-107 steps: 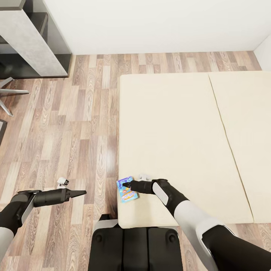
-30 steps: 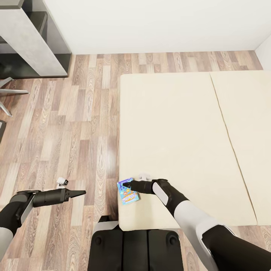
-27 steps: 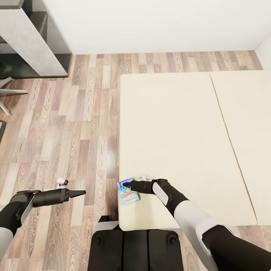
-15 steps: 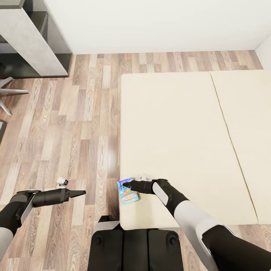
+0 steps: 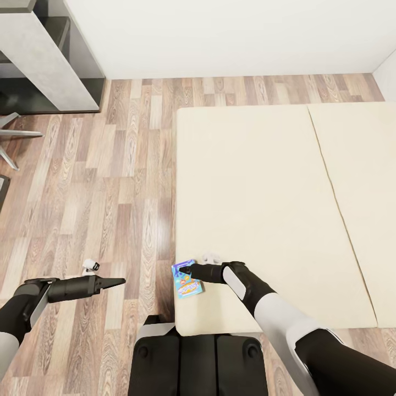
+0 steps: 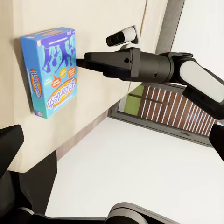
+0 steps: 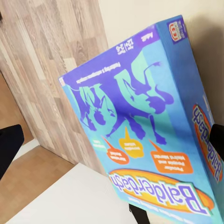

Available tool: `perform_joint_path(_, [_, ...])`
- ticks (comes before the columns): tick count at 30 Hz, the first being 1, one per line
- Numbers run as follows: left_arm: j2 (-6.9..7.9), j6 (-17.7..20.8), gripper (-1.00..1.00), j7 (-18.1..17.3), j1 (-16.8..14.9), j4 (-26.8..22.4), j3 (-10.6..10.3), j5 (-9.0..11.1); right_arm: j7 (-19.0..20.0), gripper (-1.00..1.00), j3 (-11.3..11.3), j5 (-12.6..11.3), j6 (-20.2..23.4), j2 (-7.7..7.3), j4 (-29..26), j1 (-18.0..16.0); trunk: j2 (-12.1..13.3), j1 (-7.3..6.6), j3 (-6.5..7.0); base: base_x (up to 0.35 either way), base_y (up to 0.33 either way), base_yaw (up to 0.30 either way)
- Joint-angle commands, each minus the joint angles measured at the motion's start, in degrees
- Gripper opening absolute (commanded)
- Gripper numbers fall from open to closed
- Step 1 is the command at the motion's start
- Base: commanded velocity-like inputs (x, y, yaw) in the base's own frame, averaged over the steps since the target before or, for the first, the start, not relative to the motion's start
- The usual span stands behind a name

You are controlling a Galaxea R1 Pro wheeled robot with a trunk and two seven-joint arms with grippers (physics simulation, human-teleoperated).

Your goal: Put all the toys in the child's room - the three board games (two on the bed and one on the table), the two jigsaw puzzles on the table, and the tennis ball on the table - inside the toy box on the table in the child's room.

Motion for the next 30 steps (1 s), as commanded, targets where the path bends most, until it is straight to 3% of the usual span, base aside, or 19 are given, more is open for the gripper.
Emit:
perform_joint_path(1, [0.03, 0.6, 1.00, -0.2, 0.0, 0.0, 0.0, 0.0, 0.1, 1.00, 0.1, 0.0, 0.2, 0.00, 0.0, 0.0, -0.1, 0.02, -0.05, 0.000, 0.000, 0.000])
perform_joint_path(30, [0.03, 0.5, 1.00, -0.2, 0.0, 0.0, 0.0, 0.0, 0.1, 1.00, 0.1, 0.0, 0.1, 0.00, 0.0, 0.0, -0.1, 0.02, -0.05, 0.000, 0.035, 0.000])
